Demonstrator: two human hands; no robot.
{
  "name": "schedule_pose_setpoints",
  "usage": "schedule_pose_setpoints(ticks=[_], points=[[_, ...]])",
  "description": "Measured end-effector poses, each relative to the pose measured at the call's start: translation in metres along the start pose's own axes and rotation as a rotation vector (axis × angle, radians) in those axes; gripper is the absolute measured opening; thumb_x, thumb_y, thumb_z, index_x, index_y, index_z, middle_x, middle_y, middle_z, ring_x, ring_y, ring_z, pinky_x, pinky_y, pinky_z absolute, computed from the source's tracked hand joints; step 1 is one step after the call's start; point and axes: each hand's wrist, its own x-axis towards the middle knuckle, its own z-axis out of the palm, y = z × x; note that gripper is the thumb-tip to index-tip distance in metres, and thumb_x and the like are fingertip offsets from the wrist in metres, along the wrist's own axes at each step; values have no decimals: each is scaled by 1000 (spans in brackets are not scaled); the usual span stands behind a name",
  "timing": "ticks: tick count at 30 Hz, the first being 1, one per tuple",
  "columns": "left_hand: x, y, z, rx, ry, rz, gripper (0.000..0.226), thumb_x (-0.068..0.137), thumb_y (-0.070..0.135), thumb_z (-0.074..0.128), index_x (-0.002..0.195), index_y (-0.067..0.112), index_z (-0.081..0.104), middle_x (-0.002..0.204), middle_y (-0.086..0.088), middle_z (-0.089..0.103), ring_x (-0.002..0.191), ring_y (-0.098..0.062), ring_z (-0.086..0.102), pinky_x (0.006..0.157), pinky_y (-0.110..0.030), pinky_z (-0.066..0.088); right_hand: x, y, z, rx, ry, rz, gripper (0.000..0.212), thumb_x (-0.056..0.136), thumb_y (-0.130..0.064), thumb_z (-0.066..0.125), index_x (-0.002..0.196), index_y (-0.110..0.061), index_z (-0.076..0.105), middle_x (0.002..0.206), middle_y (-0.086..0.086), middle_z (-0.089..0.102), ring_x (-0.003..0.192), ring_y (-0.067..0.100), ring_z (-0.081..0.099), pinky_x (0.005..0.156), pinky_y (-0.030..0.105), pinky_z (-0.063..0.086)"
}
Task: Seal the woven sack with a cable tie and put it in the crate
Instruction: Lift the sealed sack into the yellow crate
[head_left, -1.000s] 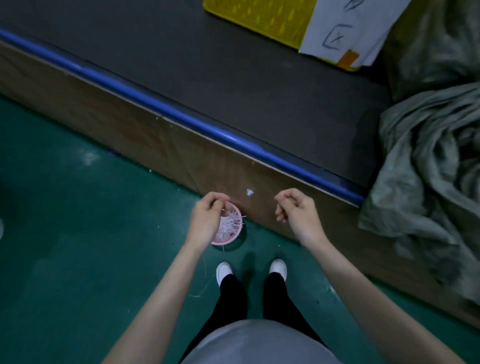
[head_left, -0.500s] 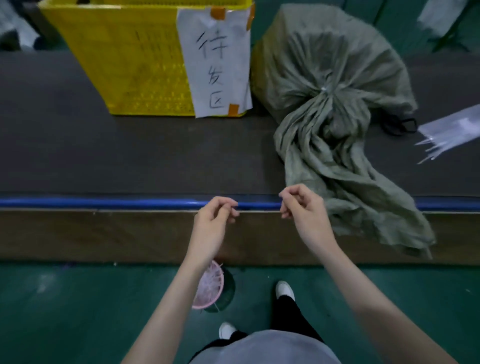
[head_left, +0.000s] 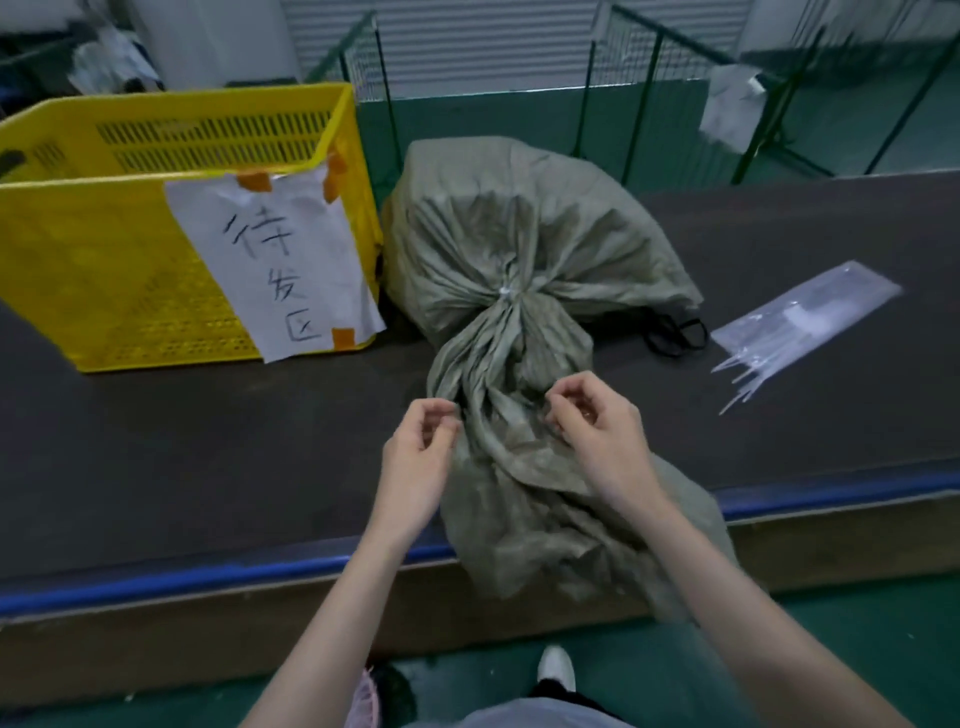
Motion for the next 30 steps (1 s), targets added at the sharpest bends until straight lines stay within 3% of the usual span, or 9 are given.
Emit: schedule_pose_setpoints(ticks=[3,6,9,12,16,21,25,28,30], points=[[25,4,24,98,9,-28,18,95,24,54,113,23,54,113,2,57,103,-9,57,82,-20,44,28,11,-19,-55,9,-35,10,90,-16,57,82,-17,60,71,6,62,60,12,51,58,21,39],[49,3,44,269,4,-90,46,92,36,55,133,20,40,133,-2,36,128,-23,37,103,-37,37,52,21,-31,-87,-7,-60,9,90,-13,57,82,-15,60,70,-2,59,60,2,48,57,14,36],[70,2,68,421,10,-240,78,89,54,53,148,22,14,152,-1,8,139,-33,12,107,-51,29,80,33,-37,-124,-27,-98,4,88,-9,59,85,-13,61,76,-4,58,66,0,50,60,10,38],[88,-1,89,445,29,-347,97,82,63,55,151,24,-2,158,-4,-7,143,-35,2,109,-58,23,105,44,-35,-215,-109,-124,10,86,-8,59,95,-12,61,95,1,60,86,9,56,77,21,44],[107,-10,104,342,-35,-470,114,74,68,61,149,29,-15,159,-9,-8,144,-39,5,113,-59,17,128,53,-25,-244,-242,-130,22,86,-3,57,107,-10,62,107,4,64,103,14,60,93,28,47],[102,-30,119,688,-110,-492,112,78,59,64,149,29,-17,160,-11,-9,145,-34,10,110,-55,19,146,60,-13,-307,-378,-66,28,87,-4,56,113,-11,61,106,7,69,100,21,64,95,36,48],[101,-49,119,943,-120,-397,107,82,44,68,150,27,-13,157,-13,8,141,-34,18,106,-49,27,153,60,-7,-379,-408,-58,27,87,-7,56,112,-12,60,104,5,69,95,20,63,88,34,50],[107,-57,103,990,-184,-308,93,88,27,64,151,26,-5,152,-14,16,136,-37,25,101,-46,36,158,59,-2,-443,-384,-123,20,85,-7,59,105,-11,61,95,3,67,87,17,62,80,29,48],[113,-59,89,957,-226,-242,79,91,20,57,149,25,3,149,-17,22,132,-40,34,95,-46,42,162,57,2,-513,-364,-183,17,82,-8,60,98,-12,59,89,1,62,83,18,59,77,35,50]])
